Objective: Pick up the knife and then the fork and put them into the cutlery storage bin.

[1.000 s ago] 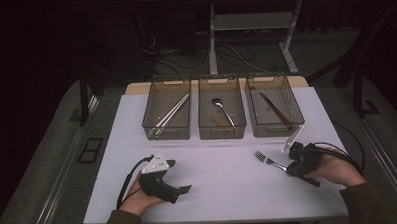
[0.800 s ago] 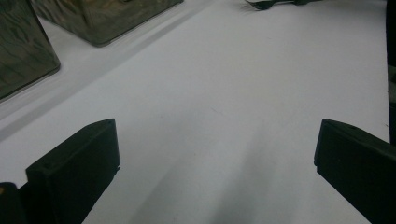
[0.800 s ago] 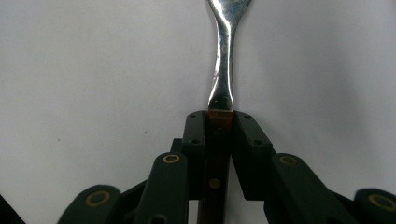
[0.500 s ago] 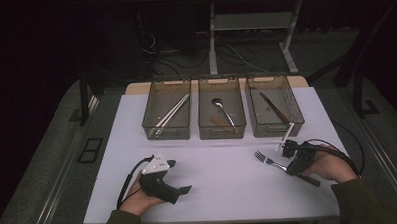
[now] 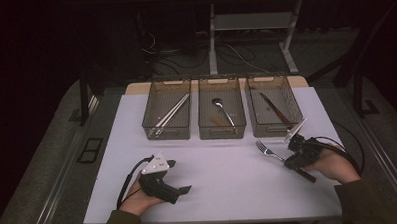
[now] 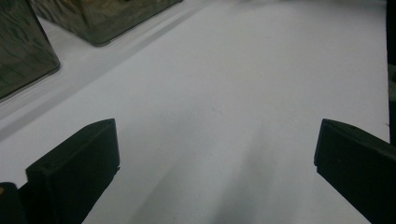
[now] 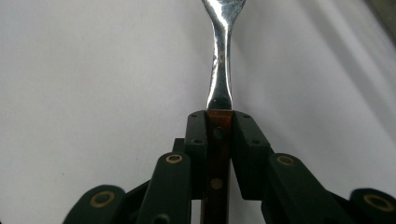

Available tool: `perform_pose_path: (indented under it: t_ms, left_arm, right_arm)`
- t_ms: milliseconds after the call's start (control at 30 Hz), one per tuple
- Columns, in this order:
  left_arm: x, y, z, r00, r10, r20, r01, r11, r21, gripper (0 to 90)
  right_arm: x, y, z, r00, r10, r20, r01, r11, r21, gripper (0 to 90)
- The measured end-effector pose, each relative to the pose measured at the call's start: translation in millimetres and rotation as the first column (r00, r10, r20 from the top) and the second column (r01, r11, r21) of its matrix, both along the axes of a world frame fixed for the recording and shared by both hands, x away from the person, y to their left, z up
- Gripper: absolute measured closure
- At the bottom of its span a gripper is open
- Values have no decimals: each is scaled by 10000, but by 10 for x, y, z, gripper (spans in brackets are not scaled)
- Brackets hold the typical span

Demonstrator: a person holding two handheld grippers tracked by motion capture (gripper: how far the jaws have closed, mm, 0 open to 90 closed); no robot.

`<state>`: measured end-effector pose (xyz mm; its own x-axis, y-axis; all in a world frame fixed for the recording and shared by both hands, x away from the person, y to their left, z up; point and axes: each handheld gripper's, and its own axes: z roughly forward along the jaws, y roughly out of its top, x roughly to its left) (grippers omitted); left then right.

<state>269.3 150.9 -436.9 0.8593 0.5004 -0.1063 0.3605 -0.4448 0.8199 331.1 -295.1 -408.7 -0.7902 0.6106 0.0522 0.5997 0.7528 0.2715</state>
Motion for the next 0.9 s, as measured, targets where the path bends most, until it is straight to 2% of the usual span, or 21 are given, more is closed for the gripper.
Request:
perform_pose_path:
  t_ms: [133, 333, 633, 767, 867, 900]
  left_arm:
    - [1, 1, -1, 10000, 8, -19, -8, 10000, -10, 0]
    - [3, 0, -1, 10000, -9, -23, 9, 10000, -19, 0]
    - [3, 4, 3, 10000, 8, -8, -8, 10000, -33, 0]
    - [2, 2, 2, 10000, 12, -9, -12, 10000, -28, 0]
    - [1, 2, 3, 10000, 19, -4, -19, 10000, -32, 0]
    - [1, 3, 3, 10000, 20, -4, -20, 10000, -30, 0]
  right_arm:
    - [2, -47, 47, 9991, -212, 371, 191, 9982, 562, 772]
    - [7, -109, 88, 9947, -646, 795, 542, 9905, 1261, 772]
    - [12, -214, 171, 9835, -1246, 1309, 856, 9592, 2693, 771]
    - [10, -266, 211, 9735, -1647, 1587, 1017, 9332, 3447, 771]
    - [7, -308, 243, 9585, -2105, 1921, 1166, 9047, 4098, 771]
    - [7, -322, 253, 9527, -2269, 2021, 1200, 8920, 4357, 771]
